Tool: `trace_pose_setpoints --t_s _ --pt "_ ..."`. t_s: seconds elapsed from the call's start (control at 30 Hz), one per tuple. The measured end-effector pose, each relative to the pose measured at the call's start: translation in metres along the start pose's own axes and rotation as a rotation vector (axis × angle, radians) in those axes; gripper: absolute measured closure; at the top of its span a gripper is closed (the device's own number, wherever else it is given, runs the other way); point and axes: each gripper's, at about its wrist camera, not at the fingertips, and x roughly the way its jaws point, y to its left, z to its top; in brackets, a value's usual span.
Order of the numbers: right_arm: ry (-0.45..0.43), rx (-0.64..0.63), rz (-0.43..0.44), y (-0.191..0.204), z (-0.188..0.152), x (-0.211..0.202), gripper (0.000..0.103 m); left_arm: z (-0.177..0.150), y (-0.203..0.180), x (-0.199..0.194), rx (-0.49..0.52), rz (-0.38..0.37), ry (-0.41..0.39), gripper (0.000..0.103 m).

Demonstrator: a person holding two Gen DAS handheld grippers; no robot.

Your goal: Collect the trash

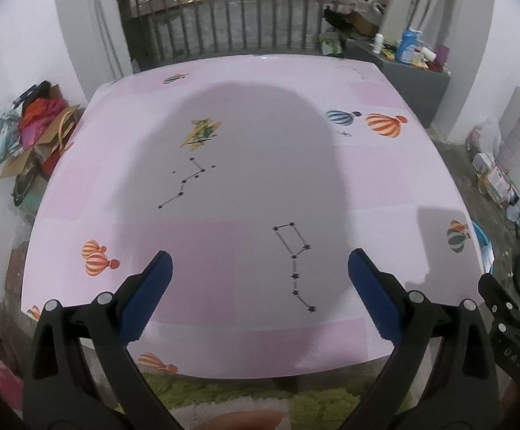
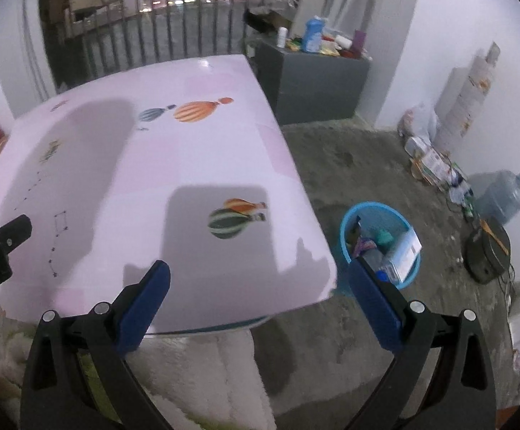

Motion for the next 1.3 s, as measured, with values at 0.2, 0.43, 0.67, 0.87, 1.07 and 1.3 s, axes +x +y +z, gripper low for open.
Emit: trace_pose_setpoints --t_s 0.2,0.43,0.67,0.87,1.07,1.3 --pt "0.000 -0.026 -0.026 -0.003 -0.002 0.001 0.006 0.003 -0.010 0.000 0.025 -0.008 0.003 0.009" --pt "0.006 -0.046 -0.019 -0.002 -0.004 0.002 0.006 0.004 -0.013 -0.001 0.029 -0.006 0.001 0.009" --pt "0.008 -0.049 -0.016 -0.002 -0.005 0.004 0.006 0.004 -0.016 0.000 0.036 -0.006 0.010 0.009" --pt "0.007 -0.050 -0.015 -0.001 -0.005 0.004 0.006 0.003 -0.017 0.001 0.041 -0.005 0.011 0.009" --pt "0.007 -0.049 -0.015 -0.002 -0.005 0.004 0.006 0.003 -0.018 0.002 0.048 -0.005 0.011 0.009" --pt "0.014 -0.047 -0.005 -0.002 -0.005 0.006 0.006 0.003 -0.018 0.002 0.048 -0.005 0.011 0.009"
